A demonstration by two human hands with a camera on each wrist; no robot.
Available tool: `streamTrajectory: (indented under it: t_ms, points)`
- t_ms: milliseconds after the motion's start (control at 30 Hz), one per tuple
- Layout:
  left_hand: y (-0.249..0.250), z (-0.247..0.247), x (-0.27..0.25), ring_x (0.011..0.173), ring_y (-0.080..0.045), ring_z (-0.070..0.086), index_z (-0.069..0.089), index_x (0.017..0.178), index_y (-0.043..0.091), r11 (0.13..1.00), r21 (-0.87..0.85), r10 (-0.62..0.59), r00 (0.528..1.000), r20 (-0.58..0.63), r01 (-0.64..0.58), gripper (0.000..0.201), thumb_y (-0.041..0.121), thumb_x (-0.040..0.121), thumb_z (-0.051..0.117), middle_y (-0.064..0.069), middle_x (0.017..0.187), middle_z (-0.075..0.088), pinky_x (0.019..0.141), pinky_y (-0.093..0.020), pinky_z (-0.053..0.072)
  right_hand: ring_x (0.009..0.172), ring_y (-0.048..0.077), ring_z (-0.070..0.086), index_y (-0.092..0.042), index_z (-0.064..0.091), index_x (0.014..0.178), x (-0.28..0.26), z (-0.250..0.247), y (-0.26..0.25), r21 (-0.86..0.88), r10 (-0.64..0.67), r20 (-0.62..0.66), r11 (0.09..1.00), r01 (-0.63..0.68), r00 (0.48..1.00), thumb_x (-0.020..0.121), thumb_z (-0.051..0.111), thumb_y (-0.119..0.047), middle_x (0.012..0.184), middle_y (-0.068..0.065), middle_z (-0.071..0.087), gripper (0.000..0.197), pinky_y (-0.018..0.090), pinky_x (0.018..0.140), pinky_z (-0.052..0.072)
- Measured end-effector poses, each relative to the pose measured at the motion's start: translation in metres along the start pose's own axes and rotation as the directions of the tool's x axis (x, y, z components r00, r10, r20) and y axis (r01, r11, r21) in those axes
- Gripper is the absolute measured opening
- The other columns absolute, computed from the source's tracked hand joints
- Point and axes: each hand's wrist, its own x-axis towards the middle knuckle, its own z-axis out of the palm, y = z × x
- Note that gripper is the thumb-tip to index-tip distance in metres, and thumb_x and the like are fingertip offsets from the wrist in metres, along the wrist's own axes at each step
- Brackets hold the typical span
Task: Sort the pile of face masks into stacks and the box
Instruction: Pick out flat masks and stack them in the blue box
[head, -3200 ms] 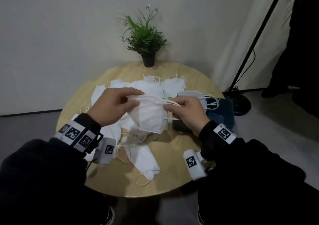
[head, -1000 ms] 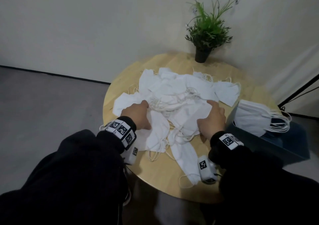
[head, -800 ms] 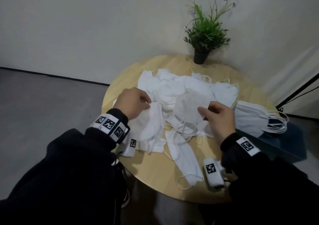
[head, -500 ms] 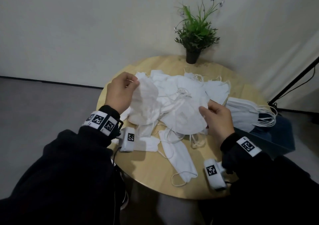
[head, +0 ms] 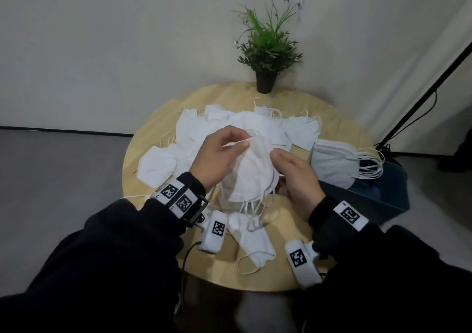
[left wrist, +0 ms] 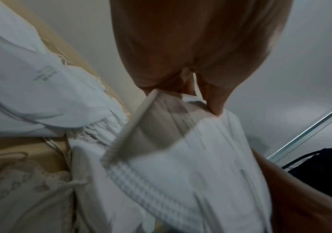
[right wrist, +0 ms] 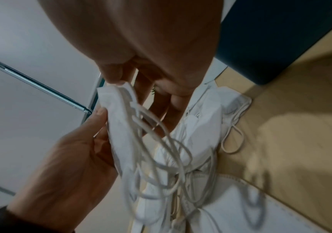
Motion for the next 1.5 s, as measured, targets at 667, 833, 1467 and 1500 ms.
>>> streamTrajectory:
  t_ms: [667,833,1467,1500]
  points:
    - [0.002,-0.019,-0.002,0.085,-0.02,0.07,0.073,0.095,0.01,0.989,0.146,-0.034,0.999,-0.031,0.038,0.008,0.004,0.097,0.068,-0.012,0.092,0.074,0.092,-0.045,0.061,0.058,0.022,0.053,-0.007,0.053,0.068,-0.012,-0.058,-0.036,0.402,-0.035,-0.112,0.913,0.077,0.993,0.092,0.059,-0.005,0.061,0.009,0.048,0.024,0.037,0.067,0.053]
    - [0.043,0.02,0.024,0.074,-0.019,0.06,0.068,0.083,0.028,0.899,0.386,0.205,0.977,0.052,-0.209,0.009,0.029,0.088,0.075,0.003,0.075,0.063,0.078,-0.038,0.051,0.055,0.014,0.054,-0.003,0.063,0.069,-0.022,-0.098,-0.047,-0.078,-0.416,-0.274,0.908,0.411,0.867,0.09,0.067,0.002,0.058,0.003,0.059,0.023,0.026,0.062,0.048]
    - [-0.018,0.166,0.073,0.094,-0.018,0.06,0.07,0.09,0.026,0.618,0.764,0.033,0.977,0.21,-0.185,0.006,0.029,0.087,0.075,0.007,0.1,0.066,0.084,-0.032,0.047,0.12,0.036,0.047,-0.037,0.071,0.079,0.003,-0.219,-0.026,-0.872,-0.291,-0.456,0.335,-0.357,0.841,0.085,0.075,-0.049,0.122,0.006,0.056,0.014,0.047,0.099,0.035]
    - [-0.02,0.167,0.073,0.097,-0.019,0.06,0.072,0.096,0.024,0.601,0.779,0.037,0.98,0.198,-0.18,0.011,0.03,0.088,0.074,0.004,0.106,0.065,0.088,-0.035,0.049,0.121,0.036,0.047,-0.036,0.074,0.084,0.004,-0.219,-0.025,-0.872,-0.29,-0.461,0.323,-0.368,0.839,0.086,0.073,-0.049,0.123,0.006,0.057,0.014,0.047,0.099,0.034]
